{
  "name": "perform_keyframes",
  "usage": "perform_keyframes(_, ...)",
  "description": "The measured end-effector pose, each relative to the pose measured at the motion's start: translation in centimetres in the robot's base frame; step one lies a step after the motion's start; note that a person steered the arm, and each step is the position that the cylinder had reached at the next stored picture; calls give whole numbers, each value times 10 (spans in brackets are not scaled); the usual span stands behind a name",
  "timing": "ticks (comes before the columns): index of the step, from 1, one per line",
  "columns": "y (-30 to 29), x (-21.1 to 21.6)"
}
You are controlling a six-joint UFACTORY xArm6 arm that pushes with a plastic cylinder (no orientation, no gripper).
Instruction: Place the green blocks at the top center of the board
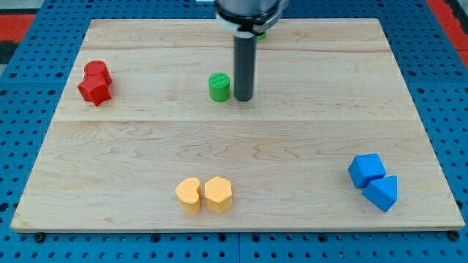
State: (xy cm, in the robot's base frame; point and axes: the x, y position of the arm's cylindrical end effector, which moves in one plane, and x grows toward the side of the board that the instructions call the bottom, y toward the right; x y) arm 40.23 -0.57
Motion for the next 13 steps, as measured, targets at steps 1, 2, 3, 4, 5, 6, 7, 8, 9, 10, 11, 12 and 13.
perform_keyframes(1, -56, 6)
perform_keyframes(2, -55, -35)
perform_keyframes(3, -45, -50)
perform_keyframes(4, -39, -4)
perform_keyframes(5, -34, 17)
perform_keyframes(6, -23, -27)
perform_keyframes(7, -26, -64)
perform_keyframes(8, -15, -68)
perform_keyframes(9, 9, -65)
perform_keyframes(10, -8, -104)
perform_keyframes(11, -18, -128)
perform_keyframes(12, -20, -128)
perform_keyframes(13, -20, -103)
